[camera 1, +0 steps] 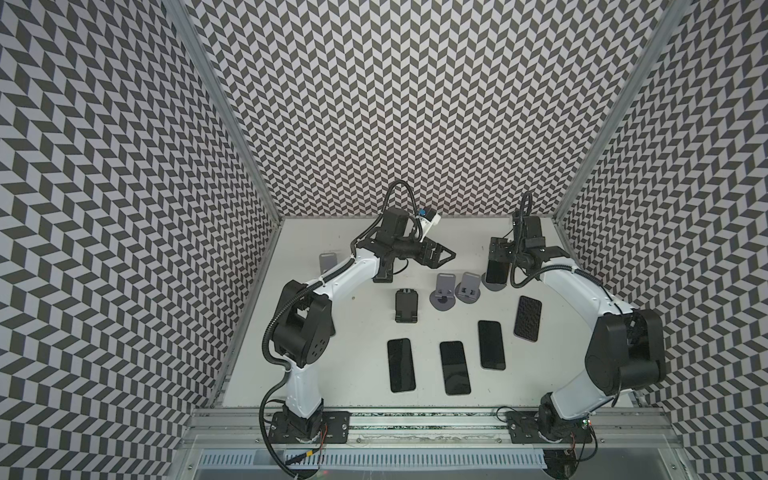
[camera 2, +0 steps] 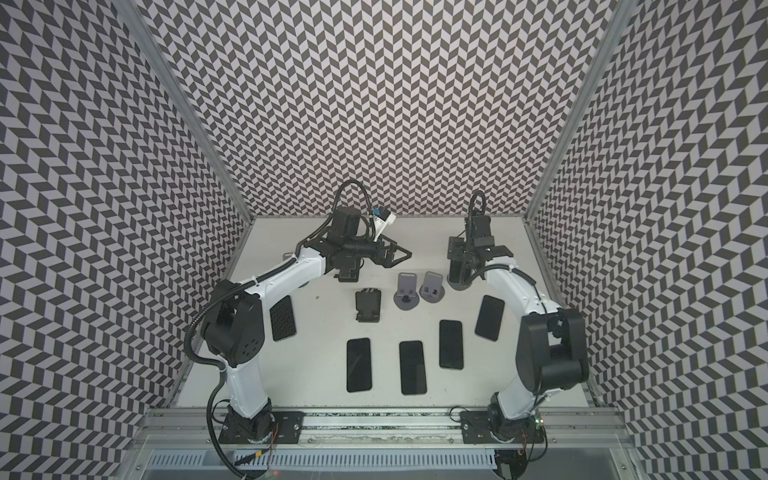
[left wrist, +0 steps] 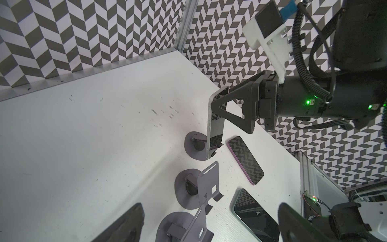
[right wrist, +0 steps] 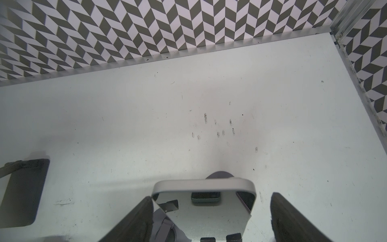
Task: Remove the phone from the phone stand
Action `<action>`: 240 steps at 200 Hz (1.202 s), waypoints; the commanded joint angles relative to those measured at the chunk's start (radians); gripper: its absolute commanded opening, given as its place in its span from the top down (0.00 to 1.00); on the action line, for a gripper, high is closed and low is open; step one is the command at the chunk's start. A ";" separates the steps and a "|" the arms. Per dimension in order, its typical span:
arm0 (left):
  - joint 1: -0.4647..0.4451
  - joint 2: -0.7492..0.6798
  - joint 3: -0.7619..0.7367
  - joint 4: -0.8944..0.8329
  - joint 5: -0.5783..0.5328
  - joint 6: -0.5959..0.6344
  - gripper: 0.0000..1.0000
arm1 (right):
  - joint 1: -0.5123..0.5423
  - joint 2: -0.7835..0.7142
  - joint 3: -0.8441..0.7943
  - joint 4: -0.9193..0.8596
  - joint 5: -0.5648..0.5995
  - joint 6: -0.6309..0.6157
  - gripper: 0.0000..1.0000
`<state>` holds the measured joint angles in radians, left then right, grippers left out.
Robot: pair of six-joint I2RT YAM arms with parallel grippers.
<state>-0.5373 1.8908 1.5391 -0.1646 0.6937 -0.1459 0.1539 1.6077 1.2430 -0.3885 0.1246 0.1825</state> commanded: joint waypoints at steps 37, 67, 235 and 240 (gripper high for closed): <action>-0.006 0.017 0.000 0.002 0.004 0.025 0.00 | -0.001 0.041 0.037 0.020 -0.033 -0.010 0.17; -0.006 0.016 0.000 -0.001 0.004 0.023 0.00 | -0.002 0.051 0.036 0.025 -0.041 -0.009 0.18; 0.013 0.011 0.004 -0.006 -0.002 0.026 0.00 | -0.003 0.162 0.146 -0.093 -0.013 0.032 0.18; 0.013 0.012 0.003 -0.007 -0.002 0.026 0.00 | -0.004 0.164 0.146 -0.093 -0.011 0.031 0.18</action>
<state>-0.5297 1.8915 1.5391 -0.1658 0.6865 -0.1280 0.1539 1.7576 1.3754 -0.4946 0.0975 0.2085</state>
